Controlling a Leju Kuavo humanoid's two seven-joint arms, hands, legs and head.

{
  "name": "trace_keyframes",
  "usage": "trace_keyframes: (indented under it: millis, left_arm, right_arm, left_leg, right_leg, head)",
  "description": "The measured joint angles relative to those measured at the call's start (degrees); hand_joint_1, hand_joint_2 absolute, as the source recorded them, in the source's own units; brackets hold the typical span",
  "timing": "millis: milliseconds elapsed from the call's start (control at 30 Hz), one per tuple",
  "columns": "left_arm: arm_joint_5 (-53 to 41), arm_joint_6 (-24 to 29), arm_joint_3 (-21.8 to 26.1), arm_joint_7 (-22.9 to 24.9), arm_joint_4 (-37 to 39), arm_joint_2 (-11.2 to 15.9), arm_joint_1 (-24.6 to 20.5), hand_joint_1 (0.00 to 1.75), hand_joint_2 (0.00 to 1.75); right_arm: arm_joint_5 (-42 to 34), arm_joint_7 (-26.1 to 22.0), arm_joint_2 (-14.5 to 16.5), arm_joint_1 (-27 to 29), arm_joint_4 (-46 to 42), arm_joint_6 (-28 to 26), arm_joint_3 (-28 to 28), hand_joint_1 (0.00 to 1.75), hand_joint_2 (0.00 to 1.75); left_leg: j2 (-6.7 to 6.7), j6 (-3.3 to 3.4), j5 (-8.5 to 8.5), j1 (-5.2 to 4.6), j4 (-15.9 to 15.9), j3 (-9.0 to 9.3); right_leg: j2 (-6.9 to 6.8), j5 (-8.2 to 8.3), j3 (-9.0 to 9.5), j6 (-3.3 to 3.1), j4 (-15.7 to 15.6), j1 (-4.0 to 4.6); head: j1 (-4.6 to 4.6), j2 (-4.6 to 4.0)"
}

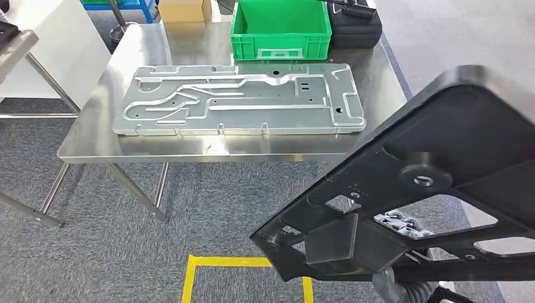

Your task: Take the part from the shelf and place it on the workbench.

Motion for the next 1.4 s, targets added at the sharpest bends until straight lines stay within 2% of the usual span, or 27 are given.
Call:
trace_keyframes:
  millis: [33,67,100,133,167,233,300,367,433,467,500,533,600,633,667,767,833,933,967,1000,1033,1100,1167,1233,1300,1333,1400]
  left_arm:
    - [0.0,0.0,0.0,0.0,0.0,0.0,0.1,0.0,0.0]
    - [-0.1,0.0,0.1,0.0,0.0,0.0,0.1,0.0,0.0]
    - [-0.1,0.0,0.1,-0.1,0.0,0.0,0.2,0.0,0.0]
    - [-0.2,0.0,0.2,-0.1,0.0,0.0,0.2,0.0,0.0]
    - [-0.2,0.0,0.2,-0.1,0.0,0.0,0.2,0.0,0.0]
    - [-0.2,0.0,0.4,-0.1,0.0,0.1,0.2,0.0,0.0]
    - [-0.2,0.0,0.6,-0.1,0.0,0.1,0.2,0.0,0.0]
    - [-0.2,0.0,0.7,-0.2,0.0,0.1,0.1,0.0,0.0]
    - [-0.2,0.0,0.9,-0.2,0.0,0.1,0.1,0.0,0.0]
    - [-0.2,0.0,1.0,-0.2,0.0,0.1,0.1,0.0,0.0]
    - [-0.3,0.1,1.1,-0.1,0.0,0.1,0.1,0.0,0.0]
    - [-0.3,0.1,1.2,-0.1,0.0,0.1,0.2,0.0,0.0]
    - [-0.4,0.3,1.5,-0.1,0.0,0.0,0.3,0.0,0.0]
    - [-0.5,0.4,1.6,0.0,0.0,0.0,0.3,0.0,0.0]
    - [-0.5,0.6,1.7,0.1,0.0,0.0,0.3,0.0,0.0]
    - [-0.6,1.5,2.3,0.7,0.0,0.1,0.2,0.0,0.0]
    - [-0.8,2.0,2.8,1.2,0.0,0.3,0.2,0.0,0.0]
    - [-1.0,2.3,3.5,1.7,0.0,0.4,0.3,0.0,0.0]
    - [-1.2,2.3,3.7,1.7,0.0,0.5,0.5,0.0,0.0]
    - [-1.5,2.2,3.8,1.7,0.0,0.5,0.6,0.0,0.0]
    - [-1.8,2.1,3.9,1.5,0.0,0.5,0.8,0.0,0.0]
    - [-2.5,1.7,4.0,0.9,0.0,0.6,0.9,0.0,0.0]
    - [-3.0,1.2,4.2,0.2,0.0,0.6,0.8,0.0,0.0]
    - [-3.5,0.9,4.5,-0.2,0.0,0.7,0.8,0.0,0.0]
    - [-4.0,0.7,4.6,-0.5,0.0,0.7,0.8,0.0,0.0]
    - [-4.2,0.6,4.7,-0.6,0.0,0.7,0.8,0.0,0.0]
    - [-4.7,0.3,4.9,-0.9,0.0,0.7,0.5,0.0,0.0]
  right_arm:
    - [-0.1,0.0,0.0,0.0,0.0,0.0,0.0,1.71,1.75]
    - [-0.1,0.0,0.0,0.1,0.0,-0.1,0.0,1.71,1.75]
    - [-0.1,0.0,0.0,0.1,0.0,-0.1,0.0,1.71,1.75]
    - [-0.1,0.0,0.0,0.2,0.0,-0.2,0.0,1.71,1.75]
    - [0.0,0.0,0.0,0.3,-0.1,-0.2,0.0,1.71,1.75]
    - [0.2,0.0,0.0,0.5,-0.4,-0.2,0.0,1.71,1.75]
    - [0.4,0.0,0.0,0.6,-0.7,-0.4,0.0,1.71,1.75]
    - [0.6,0.0,0.0,0.7,-1.1,-0.8,0.0,1.71,1.75]
    - [0.9,0.0,0.0,1.2,-1.3,-1.2,0.0,1.71,1.75]
    - [1.2,0.0,0.0,1.5,-1.5,-1.6,0.0,1.71,1.75]
    - [1.5,0.0,0.0,1.9,-1.7,-1.9,0.0,1.71,1.75]
    - [1.9,0.0,-0.1,2.2,-2.0,-2.3,0.0,1.71,1.75]
    - [2.9,0.0,-0.1,2.8,-2.6,-3.4,0.0,1.71,1.75]
    - [3.5,0.0,-0.1,3.1,-3.0,-4.2,0.0,1.71,1.75]
    - [4.3,0.0,-0.1,3.4,-3.4,-5.1,0.0,1.71,1.75]
    - [7.0,0.0,-0.3,4.4,-4.9,-8.8,0.3,1.71,1.75]
    - [9.0,0.0,-0.7,5.0,-5.8,-11.7,0.7,1.71,1.75]
    - [11.2,0.0,-1.5,5.7,-6.5,-15.6,1.5,1.71,1.75]
    - [11.3,0.0,-1.9,5.6,-6.4,-16.5,1.6,1.71,1.75]
    - [10.9,0.0,-2.5,5.2,-6.1,-16.9,1.4,1.71,1.75]
    - [10.1,0.0,-3.1,4.2,-5.5,-16.9,1.0,1.71,1.75]
    - [7.6,0.0,-4.6,1.5,-3.5,-15.6,-1.2,1.71,1.75]
    - [5.3,0.0,-6.2,-1.3,-0.9,-13.1,-5.5,1.71,1.75]
    - [4.8,0.0,-7.9,-4.4,2.3,-11.1,-10.4,1.71,1.75]
    - [7.4,0.2,-9.8,-8.3,6.5,-11.3,-14.7,1.71,1.75]
    - [9.7,0.4,-10.7,-10.5,8.9,-12.2,-16.5,1.71,1.75]
    - [15.8,1.6,-12.7,-15.0,14.7,-15.6,-19.3,1.71,1.75]
  left_leg:
    - [0.01,0.08,2.28,0.01,-2.8,0.29]
    - [0.05,0.26,5.65,0.0,-6.7,1.04]
    - [0.1,0.48,8.12,-0.14,-10.1,1.69]
    - [0.14,0.8,9.86,-0.29,-12.5,2.21]
    - [0.16,1.13,10.7,-0.45,-13.7,2.37]
    - [0.1,1.83,10.36,-0.57,-14.1,2.88]
    - [0.02,2.56,10.17,-0.43,-14.8,4.15]
    - [-0.03,3.11,9.64,-0.36,-15.3,5.38]
    - [-0.08,3.35,8.76,-0.45,-15.4,6.3]
    - [-0.13,3.36,8.22,-0.5,-15.4,6.9]
    - [-0.2,3.31,7.63,-0.55,-15.4,7.67]
    - [-0.27,3.2,6.99,-0.59,-15.4,8.56]
    - [-0.33,2.88,5.69,-0.72,-15.4,10.34]
    - [-0.37,2.63,5.16,-0.78,-15.4,10.86]
    - [-0.39,2.31,4.71,-0.81,-15.5,11.15]
    - [-0.39,1.24,4.65,-0.89,-14.8,11.49]
    - [-0.24,0.74,4.24,-0.82,-11.1,9.95]
    - [-0.1,-0.14,0.4,-0.35,-1.6,3.71]
    - [-0.08,-0.42,-0.3,-0.19,0.1,1.97]
    - [-0.07,-0.59,0.25,-0.06,0.1,1.01]
    - [-0.05,-0.66,2.2,0.04,-1.9,0.94]
    - [0.02,-0.44,7.92,0.11,-8.8,2.4]
    - [0.15,0.25,10.48,-0.22,-13.5,3.17]
    - [0.2,1.18,10.49,-0.54,-14.4,3.02]
    - [0.2,2.04,11.07,-0.34,-14.9,3.39]
    - [0.21,2.38,11.22,-0.22,-15.3,3.59]
    - [0.18,2.85,11.27,-0.18,-15.7,3.83]
  right_leg:
    - [0.04,-0.64,0.91,0.13,0.0,-0.02]
    - [0.05,-1.32,1.75,0.31,0.0,-0.04]
    - [0.06,-1.96,2.47,0.57,0.0,-0.01]
    - [0.09,-2.53,2.9,0.92,0.0,0.02]
    - [0.13,-2.9,3.17,1.29,0.1,0.05]
    - [0.13,-3.17,3.53,1.99,0.3,0.08]
    - [0.05,-3.4,3.01,2.49,2.4,-0.02]
    - [0.0,-4.97,-0.33,2.89,8.4,-0.15]
    - [0.0,-7.6,-5.23,3.13,14.7,-0.15]
    - [0.0,-8.11,-6.97,3.18,16.0,-0.14]
    - [-0.01,-7.48,-7.88,3.13,15.6,-0.12]
    - [-0.01,-5.45,-7.84,2.95,13.2,-0.07]
    - [0.0,0.35,-6.7,2.19,6.5,0.3]
    - [-0.01,2.23,-6.28,1.77,4.0,0.56]
    - [-0.02,3.36,-6.14,1.37,2.7,0.8]
    - [0.05,3.5,-5.26,0.45,1.6,0.77]
    - [0.01,3.07,-3.83,-0.21,0.7,0.45]
    - [-0.09,1.99,-2.35,-0.6,0.2,0.35]
    - [-0.05,1.55,-1.9,-0.58,0.2,0.34]
    - [0.01,1.13,-1.36,-0.52,0.3,0.32]
    - [0.13,0.74,-0.76,-0.42,0.3,0.28]
    - [0.31,-0.04,0.44,-0.04,0.4,0.21]
    - [0.32,-0.57,0.72,0.61,0.5,0.24]
    - [0.26,-0.85,0.54,1.39,0.4,0.33]
    - [0.2,-1.44,0.56,2.09,0.7,0.3]
    - [0.15,-2.26,-0.01,2.36,2.0,0.27]
    - [0.04,-5.16,-3.29,2.78,8.2,0.07]
  head:
    - [0.01,0.0]
    - [0.02,0.0]
    - [0.05,0.0]
    - [0.07,0.0]
    - [0.07,0.0]
    - [0.03,0.01]
    - [0.13,0.01]
    - [0.25,0.0]
    - [0.27,0.0]
    - [0.26,0.0]
    - [0.27,0.0]
    - [0.28,0.0]
    - [0.23,0.0]
    - [0.19,0.0]
    - [0.13,0.0]
    - [0.04,0.0]
    - [-0.09,0.0]
    - [-0.37,0.0]
    - [-0.37,0.0]
    - [-0.38,0.0]
    - [-0.39,0.0]
    - [-0.36,0.0]
    - [-0.45,0.0]
    - [-0.58,0.0]
    - [-0.57,0.0]
    - [-0.55,0.0]
    - [-0.5,-0.01]
